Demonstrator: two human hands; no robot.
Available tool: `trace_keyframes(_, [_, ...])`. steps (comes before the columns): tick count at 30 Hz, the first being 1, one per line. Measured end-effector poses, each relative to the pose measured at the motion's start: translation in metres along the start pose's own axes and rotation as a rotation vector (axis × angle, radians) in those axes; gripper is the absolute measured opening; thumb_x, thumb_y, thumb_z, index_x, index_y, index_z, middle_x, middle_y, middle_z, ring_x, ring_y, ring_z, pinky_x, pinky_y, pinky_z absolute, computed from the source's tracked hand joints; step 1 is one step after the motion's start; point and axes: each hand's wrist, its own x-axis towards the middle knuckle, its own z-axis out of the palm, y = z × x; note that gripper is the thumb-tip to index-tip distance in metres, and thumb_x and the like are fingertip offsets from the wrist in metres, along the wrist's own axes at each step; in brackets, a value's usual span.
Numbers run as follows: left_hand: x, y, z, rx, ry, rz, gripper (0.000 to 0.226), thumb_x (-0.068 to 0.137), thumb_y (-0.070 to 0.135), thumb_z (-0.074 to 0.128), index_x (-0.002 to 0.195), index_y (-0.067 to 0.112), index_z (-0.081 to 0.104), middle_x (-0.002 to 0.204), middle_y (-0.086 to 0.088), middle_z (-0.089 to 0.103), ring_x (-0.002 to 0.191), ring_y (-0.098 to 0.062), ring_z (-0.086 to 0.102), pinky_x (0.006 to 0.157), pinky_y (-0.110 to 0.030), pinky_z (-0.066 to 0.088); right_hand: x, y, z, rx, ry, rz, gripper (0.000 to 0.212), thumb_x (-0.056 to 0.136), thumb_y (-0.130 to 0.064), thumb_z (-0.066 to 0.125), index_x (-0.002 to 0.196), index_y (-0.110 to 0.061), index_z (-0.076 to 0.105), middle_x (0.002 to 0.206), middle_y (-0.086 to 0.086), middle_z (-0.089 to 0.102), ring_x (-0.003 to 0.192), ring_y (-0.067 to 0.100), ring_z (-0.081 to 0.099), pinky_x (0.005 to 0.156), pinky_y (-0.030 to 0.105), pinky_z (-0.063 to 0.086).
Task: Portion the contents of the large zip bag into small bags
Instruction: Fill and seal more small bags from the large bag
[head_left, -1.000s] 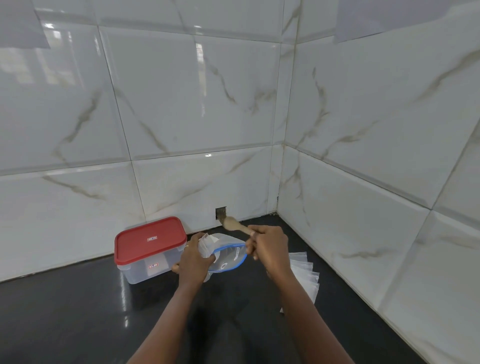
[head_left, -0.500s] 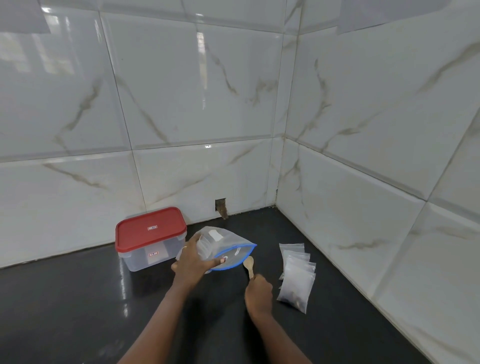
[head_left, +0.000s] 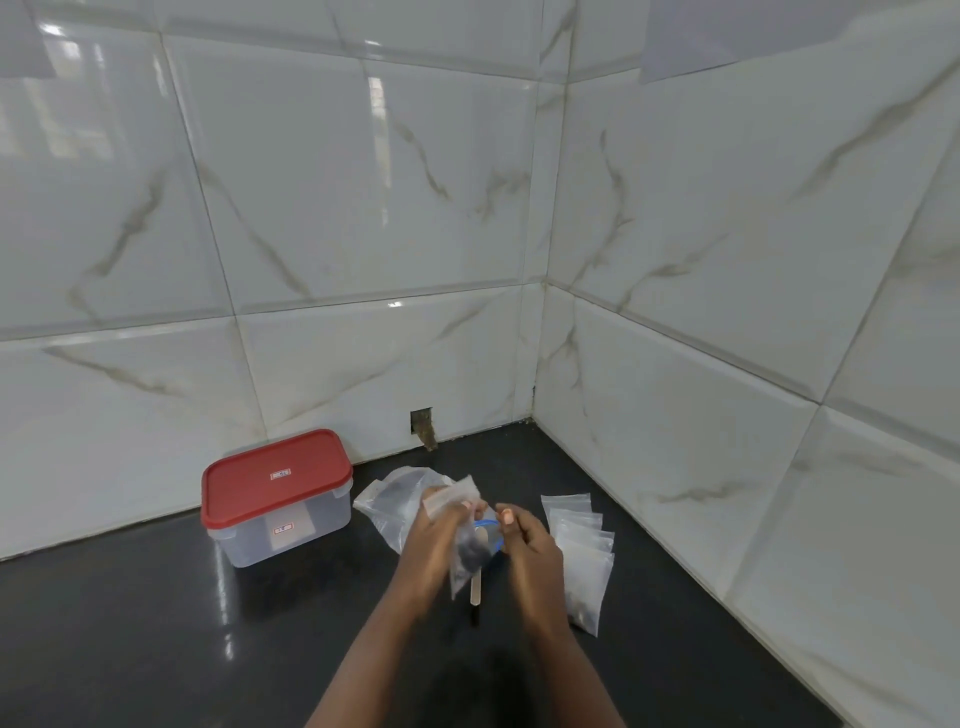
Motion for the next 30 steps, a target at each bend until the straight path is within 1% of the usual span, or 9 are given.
trace_keyframes(2, [-0.008, -0.002, 0.013, -0.066, -0.065, -0.078, 0.014, 0.093, 0.019, 0.051, 0.098, 0.006, 0.054, 0.086, -0.011, 0.063, 0.066, -0.014, 0.066, 0.053, -0.023, 0.052, -0.003, -0.006, -0.011, 0.206, -0.079, 0.012, 0.017, 0.096, -0.017, 0.050, 0.100, -0.013, 0.066, 0.095, 0.002, 0.069, 0.092, 0.016, 0.065, 0.082, 0.022, 0.053])
trace_keyframes(5, [-0.012, -0.014, 0.017, -0.080, -0.181, 0.001, 0.025, 0.086, 0.024, 0.058, 0.106, 0.009, 0.059, 0.092, -0.007, 0.070, 0.084, -0.022, 0.069, 0.069, -0.037, 0.056, -0.007, -0.008, -0.026, 0.167, -0.090, -0.018, 0.008, 0.091, -0.010, 0.058, 0.092, -0.016, 0.063, 0.090, 0.000, 0.067, 0.091, 0.016, 0.064, 0.080, 0.023, 0.053])
trace_keyframes(8, [-0.009, -0.024, 0.017, -0.048, -0.155, -0.052, 0.040, 0.074, 0.029, 0.068, 0.109, 0.010, 0.062, 0.103, -0.011, 0.068, 0.094, -0.025, 0.067, 0.077, -0.041, 0.057, -0.008, -0.004, -0.040, 0.194, -0.043, 0.017, 0.007, 0.089, -0.005, 0.059, 0.087, -0.012, 0.062, 0.088, 0.007, 0.067, 0.087, 0.019, 0.064, 0.080, 0.030, 0.054])
trace_keyframes(13, [-0.010, -0.027, 0.027, 0.009, -0.120, -0.037, 0.006, 0.083, 0.009, 0.064, 0.087, 0.013, 0.067, 0.078, 0.001, 0.073, 0.073, -0.009, 0.070, 0.063, -0.023, 0.056, -0.010, 0.001, -0.053, 0.229, -0.056, 0.041, 0.015, 0.090, -0.002, 0.059, 0.077, -0.010, 0.059, 0.074, 0.005, 0.063, 0.068, 0.014, 0.057, 0.065, 0.026, 0.050])
trace_keyframes(17, [-0.008, -0.031, 0.028, 0.034, -0.020, -0.004, 0.010, 0.087, 0.008, 0.059, 0.090, 0.008, 0.068, 0.089, -0.010, 0.071, 0.086, -0.023, 0.068, 0.081, -0.040, 0.056, -0.009, 0.006, -0.058, 0.158, -0.045, 0.015, 0.026, 0.090, 0.004, 0.054, 0.068, -0.011, 0.054, 0.071, 0.003, 0.061, 0.071, 0.012, 0.058, 0.063, 0.018, 0.047])
trace_keyframes(19, [-0.006, -0.035, 0.030, 0.065, 0.042, 0.020, 0.011, 0.088, 0.011, 0.058, 0.087, 0.005, 0.067, 0.088, -0.014, 0.069, 0.085, -0.025, 0.065, 0.081, -0.043, 0.054, -0.009, 0.007, -0.058, 0.168, -0.034, 0.026, 0.028, 0.089, 0.006, 0.055, 0.066, -0.011, 0.055, 0.070, 0.002, 0.062, 0.070, 0.012, 0.059, 0.061, 0.016, 0.047])
trace_keyframes(24, [-0.004, -0.036, 0.034, -0.010, 0.129, 0.021, 0.009, 0.090, 0.016, 0.057, 0.091, 0.011, 0.064, 0.088, -0.011, 0.069, 0.084, -0.026, 0.065, 0.079, -0.042, 0.055, -0.005, 0.008, -0.056, 0.305, -0.054, 0.068, 0.019, 0.089, 0.005, 0.057, 0.072, -0.006, 0.058, 0.070, 0.007, 0.063, 0.071, 0.020, 0.058, 0.066, 0.030, 0.050])
trace_keyframes(27, [-0.002, -0.035, 0.032, -0.043, 0.143, -0.006, 0.011, 0.092, 0.015, 0.054, 0.090, 0.011, 0.064, 0.086, -0.007, 0.066, 0.082, -0.021, 0.062, 0.080, -0.041, 0.053, -0.005, 0.006, -0.056, 0.290, -0.046, 0.046, 0.015, 0.089, 0.002, 0.058, 0.075, -0.005, 0.060, 0.067, 0.006, 0.060, 0.067, 0.021, 0.053, 0.063, 0.029, 0.047])
trace_keyframes(30, [0.000, -0.035, 0.030, -0.084, 0.101, 0.010, 0.012, 0.091, 0.012, 0.055, 0.087, 0.006, 0.064, 0.085, -0.012, 0.066, 0.082, -0.024, 0.061, 0.084, -0.045, 0.051, -0.003, 0.004, -0.057, 0.256, -0.007, 0.045, 0.024, 0.088, 0.010, 0.052, 0.070, -0.005, 0.058, 0.068, 0.007, 0.058, 0.066, 0.022, 0.051, 0.059, 0.030, 0.044])
